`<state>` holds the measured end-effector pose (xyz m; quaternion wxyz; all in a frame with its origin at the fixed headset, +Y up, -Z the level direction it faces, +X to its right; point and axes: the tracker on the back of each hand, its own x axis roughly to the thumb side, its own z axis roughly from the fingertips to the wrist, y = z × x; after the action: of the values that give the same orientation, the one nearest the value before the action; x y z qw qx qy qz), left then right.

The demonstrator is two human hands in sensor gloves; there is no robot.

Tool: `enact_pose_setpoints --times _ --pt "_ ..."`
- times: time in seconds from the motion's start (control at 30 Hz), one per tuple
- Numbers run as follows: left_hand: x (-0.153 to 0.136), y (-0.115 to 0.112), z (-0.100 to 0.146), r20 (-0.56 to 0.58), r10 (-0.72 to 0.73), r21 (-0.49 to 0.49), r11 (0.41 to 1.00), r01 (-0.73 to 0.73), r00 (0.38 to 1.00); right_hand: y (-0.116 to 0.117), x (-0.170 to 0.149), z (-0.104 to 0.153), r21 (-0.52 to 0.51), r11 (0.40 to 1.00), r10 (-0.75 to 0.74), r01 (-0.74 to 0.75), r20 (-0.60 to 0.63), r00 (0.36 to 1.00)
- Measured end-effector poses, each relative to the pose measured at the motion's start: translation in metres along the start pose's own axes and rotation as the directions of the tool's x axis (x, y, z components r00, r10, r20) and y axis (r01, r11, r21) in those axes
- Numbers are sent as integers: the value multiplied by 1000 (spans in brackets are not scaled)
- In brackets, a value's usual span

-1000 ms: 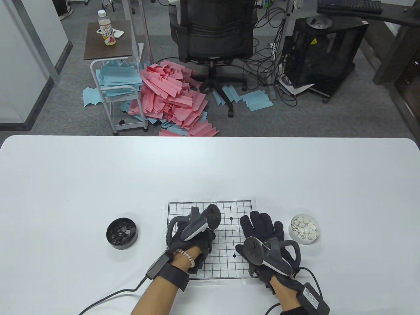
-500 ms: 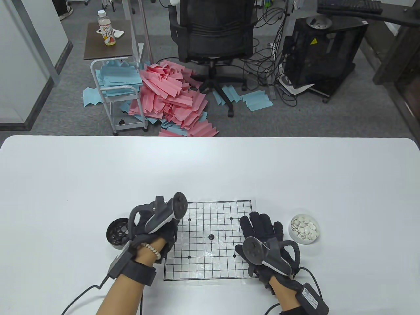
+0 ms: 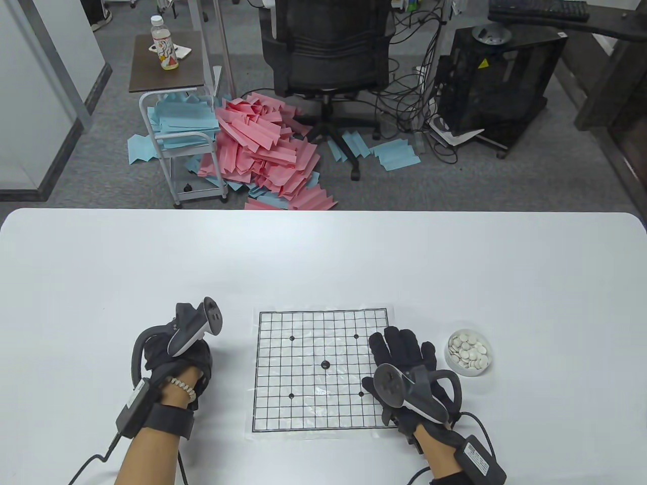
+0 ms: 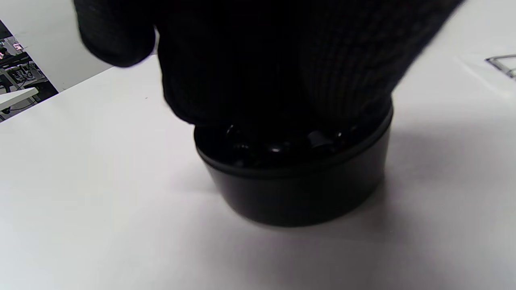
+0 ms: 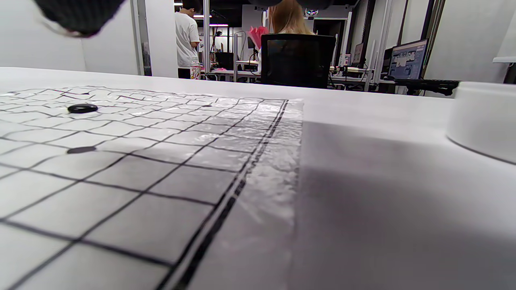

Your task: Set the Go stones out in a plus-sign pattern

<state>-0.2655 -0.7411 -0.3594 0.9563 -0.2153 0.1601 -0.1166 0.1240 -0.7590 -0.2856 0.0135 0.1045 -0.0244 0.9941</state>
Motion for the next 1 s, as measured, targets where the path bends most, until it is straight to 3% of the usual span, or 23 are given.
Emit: enact_pose_setpoints --times 0.1,0.47,0.8,1.0 --pt "1 -7 -5 5 -1 -7 1000 1 1000 0 0 0 1 1000 0 0 0 1000" --pt "4 -13 -3 19 -48 143 989 45 999 0 1 0 4 1000 4 -4 1 1000" --pt "3 -13 -1 6 -61 218 974 59 998 0 1 0 6 1000 4 -4 2 1000" --pt "7 9 13 -3 -34 315 949 33 999 0 1 0 7 1000 5 -5 2 1000"
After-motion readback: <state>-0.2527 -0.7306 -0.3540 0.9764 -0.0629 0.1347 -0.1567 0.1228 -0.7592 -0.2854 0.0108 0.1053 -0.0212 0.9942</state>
